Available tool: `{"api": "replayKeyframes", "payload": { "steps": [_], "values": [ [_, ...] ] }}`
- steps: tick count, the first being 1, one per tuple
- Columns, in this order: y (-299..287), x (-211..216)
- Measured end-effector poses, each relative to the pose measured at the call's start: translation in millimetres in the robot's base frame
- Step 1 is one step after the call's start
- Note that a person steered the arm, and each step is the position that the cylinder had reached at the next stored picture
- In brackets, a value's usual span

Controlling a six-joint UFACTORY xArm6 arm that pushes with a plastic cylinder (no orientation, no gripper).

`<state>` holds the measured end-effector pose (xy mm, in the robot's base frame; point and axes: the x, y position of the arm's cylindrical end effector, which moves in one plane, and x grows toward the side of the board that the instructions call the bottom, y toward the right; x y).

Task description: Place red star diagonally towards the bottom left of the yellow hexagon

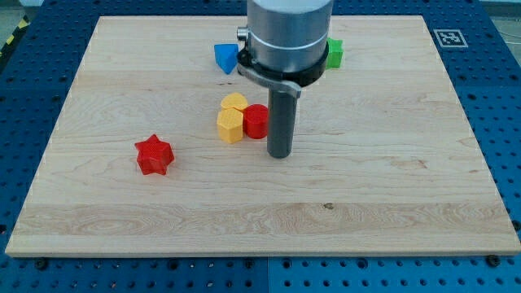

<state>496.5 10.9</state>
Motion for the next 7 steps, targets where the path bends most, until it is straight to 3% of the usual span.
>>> {"api": "replayKeyframes", "payload": {
  "steps": [1,2,3,4,5,7],
  "values": [
    [-64.0,0.5],
    [-104.8,26.9],
    [-105.2,70.5],
    [-174.2,77.3],
    [-197.7,64.0],
    [-157.1,34.2]
  ]
}}
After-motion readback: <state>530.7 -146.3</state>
